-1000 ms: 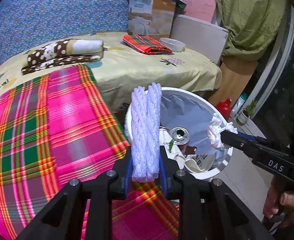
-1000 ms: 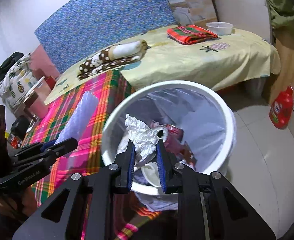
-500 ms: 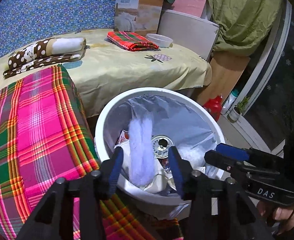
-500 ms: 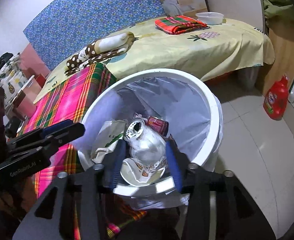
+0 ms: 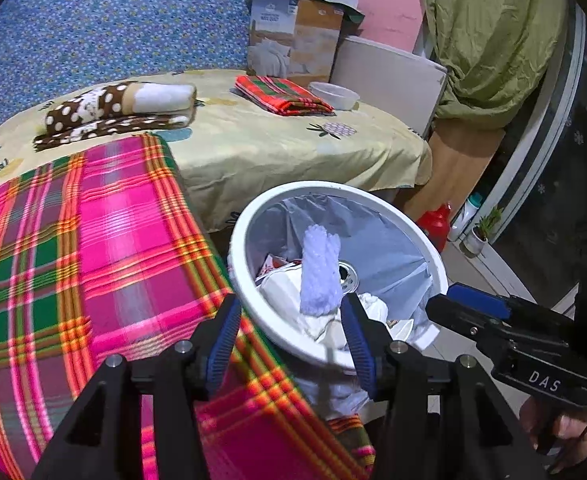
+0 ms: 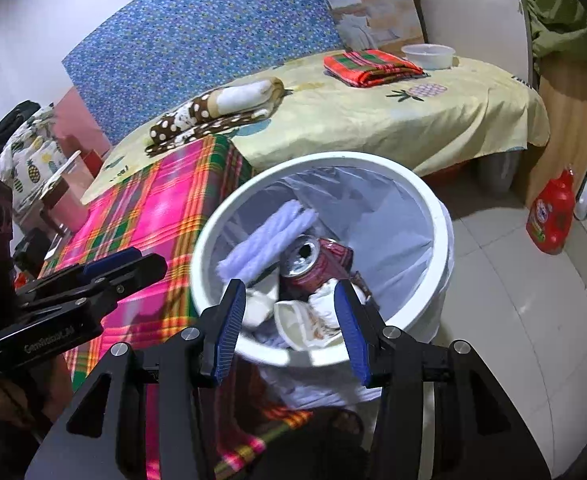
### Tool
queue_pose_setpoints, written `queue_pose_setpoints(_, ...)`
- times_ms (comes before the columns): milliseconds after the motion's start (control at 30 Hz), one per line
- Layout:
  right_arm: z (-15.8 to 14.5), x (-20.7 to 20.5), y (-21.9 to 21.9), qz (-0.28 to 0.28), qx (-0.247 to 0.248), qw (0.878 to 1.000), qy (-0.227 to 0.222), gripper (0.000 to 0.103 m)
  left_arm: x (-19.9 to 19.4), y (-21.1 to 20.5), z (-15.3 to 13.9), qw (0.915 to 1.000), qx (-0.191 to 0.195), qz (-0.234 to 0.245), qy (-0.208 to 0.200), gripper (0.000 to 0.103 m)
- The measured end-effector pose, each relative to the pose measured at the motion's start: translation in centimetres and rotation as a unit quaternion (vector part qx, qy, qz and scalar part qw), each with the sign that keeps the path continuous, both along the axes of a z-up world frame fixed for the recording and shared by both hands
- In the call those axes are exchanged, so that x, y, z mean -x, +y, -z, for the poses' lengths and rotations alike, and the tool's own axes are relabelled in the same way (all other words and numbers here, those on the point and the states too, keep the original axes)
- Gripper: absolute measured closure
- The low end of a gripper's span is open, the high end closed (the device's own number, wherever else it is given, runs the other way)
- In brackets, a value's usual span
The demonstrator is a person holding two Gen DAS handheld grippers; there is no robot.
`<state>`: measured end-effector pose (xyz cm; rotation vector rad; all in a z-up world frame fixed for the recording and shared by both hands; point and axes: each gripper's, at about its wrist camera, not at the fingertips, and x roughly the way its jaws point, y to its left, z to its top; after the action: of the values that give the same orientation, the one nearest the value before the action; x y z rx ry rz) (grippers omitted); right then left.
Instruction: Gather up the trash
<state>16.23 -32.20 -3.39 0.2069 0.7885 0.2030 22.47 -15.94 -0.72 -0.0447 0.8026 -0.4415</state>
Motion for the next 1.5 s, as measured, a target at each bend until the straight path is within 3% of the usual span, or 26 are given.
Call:
queue_pose_setpoints(500, -2.4, 5.0, 3.5, -0.024, 0.02, 0.998, -0.046, 0.055, 6.6, 4.3, -2.1, 0.9978, -0.012, -0.046, -0.045, 0.049)
queue_pose_setpoints(800, -2.2, 7.0, 5.0, -0.04, 0.036, 0.997, -0.051, 0.055, 10.0, 5.7, -2.3, 0.996, -0.023, -0.062, -0.06, 0.049)
queue_pose_setpoints(1500, -2.2, 8.7, 6.3, -0.044, 0.045, 0.996, -0.059, 0.055, 12.2, 7.4, -2.0, 0.9953, -0.02, -0.073, -0.059, 0.049)
